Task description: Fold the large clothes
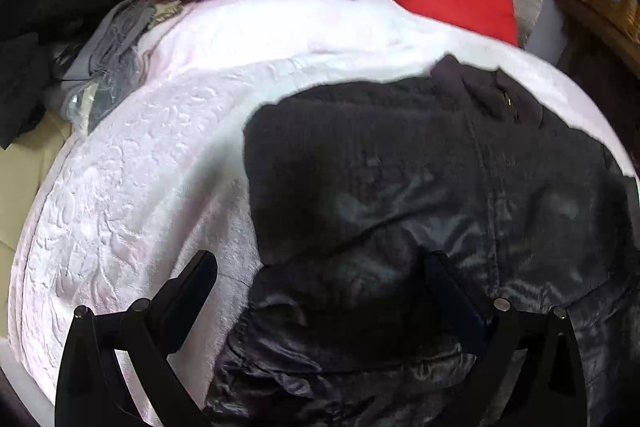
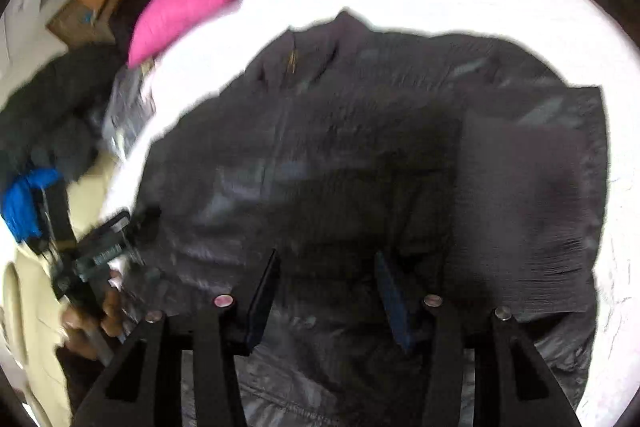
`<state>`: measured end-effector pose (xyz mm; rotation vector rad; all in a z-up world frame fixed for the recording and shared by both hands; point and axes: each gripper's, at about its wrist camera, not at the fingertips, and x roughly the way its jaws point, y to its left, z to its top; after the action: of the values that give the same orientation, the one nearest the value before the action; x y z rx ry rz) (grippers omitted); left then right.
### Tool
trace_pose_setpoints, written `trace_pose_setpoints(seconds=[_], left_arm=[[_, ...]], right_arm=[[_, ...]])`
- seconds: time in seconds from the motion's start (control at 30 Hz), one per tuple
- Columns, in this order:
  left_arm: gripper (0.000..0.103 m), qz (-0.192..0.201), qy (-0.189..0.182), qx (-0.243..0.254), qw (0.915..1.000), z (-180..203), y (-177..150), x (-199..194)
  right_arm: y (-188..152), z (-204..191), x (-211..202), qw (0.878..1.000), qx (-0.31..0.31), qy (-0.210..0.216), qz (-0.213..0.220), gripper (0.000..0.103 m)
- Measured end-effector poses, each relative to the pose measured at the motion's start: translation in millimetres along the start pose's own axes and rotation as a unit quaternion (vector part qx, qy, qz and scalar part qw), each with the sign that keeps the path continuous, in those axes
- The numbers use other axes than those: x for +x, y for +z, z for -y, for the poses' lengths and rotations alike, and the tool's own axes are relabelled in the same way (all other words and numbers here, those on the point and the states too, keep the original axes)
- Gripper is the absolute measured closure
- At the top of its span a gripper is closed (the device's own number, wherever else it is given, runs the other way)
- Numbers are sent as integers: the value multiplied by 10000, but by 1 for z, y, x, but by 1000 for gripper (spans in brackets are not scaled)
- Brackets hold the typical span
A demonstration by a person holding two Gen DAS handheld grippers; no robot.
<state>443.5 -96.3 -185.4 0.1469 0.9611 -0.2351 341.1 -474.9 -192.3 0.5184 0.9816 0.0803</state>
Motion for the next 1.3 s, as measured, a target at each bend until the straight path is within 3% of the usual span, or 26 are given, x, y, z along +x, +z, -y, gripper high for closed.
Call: trace_pose_setpoints(seconds=[0.1, 0.17, 0.23, 0.3, 0.37, 0.47, 0.53, 0.6, 0.73, 0.97, 1.1, 1.2, 1.3], left_arm=[[0, 203, 139, -80, 9997, 0, 0, -8], [0, 177, 392, -84, 9990, -2, -1, -3], [0, -174, 585, 38, 9981, 0, -4, 13], [0, -401, 425, 16, 9983, -1, -9, 21], [0, -375, 376, -97, 9985, -4, -7, 16], [0, -37, 78, -223, 9997, -9, -5, -6], [0, 128, -63, -197, 9997, -8, -6, -15], [0, 116, -122, 15, 9999, 0, -5, -13], [0, -376, 184, 664, 9969, 20, -20, 12], [0, 17, -49, 462, 9989, 9, -17, -10], [0, -399, 152, 827, 9957, 17, -30, 10], [0, -338, 134, 752, 9965, 14, -29, 6], [0, -27, 61, 672, 9977, 12, -33, -19]], right_arm=[[11, 24, -18, 9962, 459, -210, 704, 49], [13, 40, -19, 9927, 635, -490, 901, 49], [12, 57, -3, 9928, 866, -562, 603, 49], [11, 55, 0, 9939, 733, -566, 593, 50], [13, 50, -7, 9945, 667, -550, 590, 50], [9, 40, -25, 9948, 588, -178, 813, 50], [2, 29, -24, 9963, 429, 40, 738, 50], [0, 20, -2, 9987, 327, 231, 314, 50], [-4, 5, 22, 9999, -77, -29, -81, 50], [-15, -11, 0, 9989, -275, 244, 300, 50], [-20, 5, 33, 9997, -61, -45, -229, 49], [-16, -1, 14, 9999, -8, 127, -48, 50], [-20, 1, -15, 9990, -32, 341, 287, 50]])
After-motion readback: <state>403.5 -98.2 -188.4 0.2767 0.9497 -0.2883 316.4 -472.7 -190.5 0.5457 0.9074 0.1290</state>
